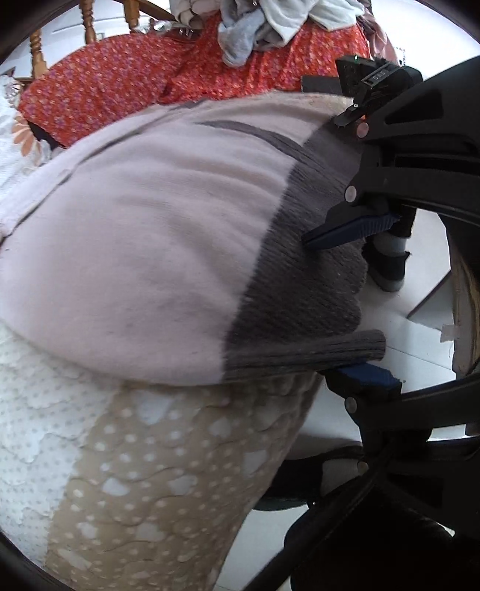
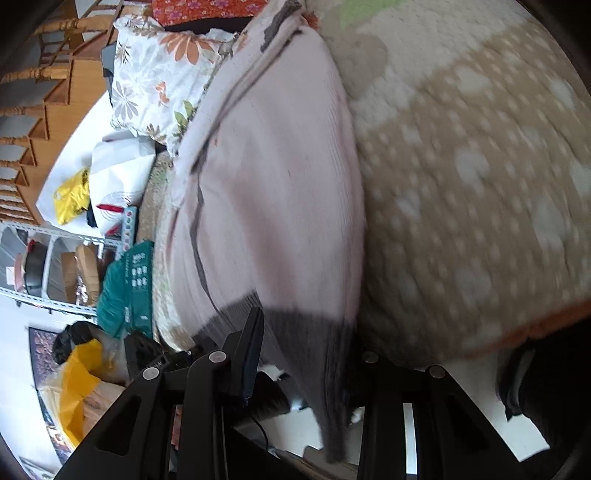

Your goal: Fold small clothes

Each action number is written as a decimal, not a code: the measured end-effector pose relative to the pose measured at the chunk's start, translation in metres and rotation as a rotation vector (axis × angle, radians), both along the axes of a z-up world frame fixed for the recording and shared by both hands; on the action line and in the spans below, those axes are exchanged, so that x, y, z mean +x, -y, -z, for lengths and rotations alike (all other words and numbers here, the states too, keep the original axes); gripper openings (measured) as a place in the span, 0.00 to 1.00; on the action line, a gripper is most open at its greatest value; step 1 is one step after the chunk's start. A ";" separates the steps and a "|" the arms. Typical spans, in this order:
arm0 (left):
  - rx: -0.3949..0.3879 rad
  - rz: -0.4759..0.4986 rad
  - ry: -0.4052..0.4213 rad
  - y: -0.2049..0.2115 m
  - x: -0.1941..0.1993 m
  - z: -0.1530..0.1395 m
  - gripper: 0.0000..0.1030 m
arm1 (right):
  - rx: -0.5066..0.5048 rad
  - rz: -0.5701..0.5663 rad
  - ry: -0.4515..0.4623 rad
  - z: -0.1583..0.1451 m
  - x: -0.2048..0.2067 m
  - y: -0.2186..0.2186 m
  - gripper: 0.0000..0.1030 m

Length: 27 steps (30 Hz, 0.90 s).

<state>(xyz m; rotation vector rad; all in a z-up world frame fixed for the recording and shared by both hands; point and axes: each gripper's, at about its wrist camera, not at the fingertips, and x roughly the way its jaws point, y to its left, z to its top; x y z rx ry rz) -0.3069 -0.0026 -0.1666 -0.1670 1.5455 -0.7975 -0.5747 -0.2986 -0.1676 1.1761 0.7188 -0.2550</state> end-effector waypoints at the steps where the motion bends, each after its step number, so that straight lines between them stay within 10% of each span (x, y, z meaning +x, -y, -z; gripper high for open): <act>1: 0.017 0.000 0.022 0.000 0.000 -0.002 0.37 | -0.019 0.000 -0.013 0.000 -0.001 -0.003 0.35; 4: 0.017 -0.012 0.061 -0.001 0.000 -0.012 0.09 | -0.096 -0.009 -0.052 -0.007 0.000 -0.009 0.09; 16: -0.091 -0.068 0.239 -0.060 -0.031 -0.088 0.09 | -0.007 -0.086 0.070 -0.027 -0.053 -0.032 0.06; 27: -0.148 -0.092 0.338 -0.016 0.032 -0.146 0.09 | -0.174 -0.169 0.165 -0.113 0.005 0.000 0.06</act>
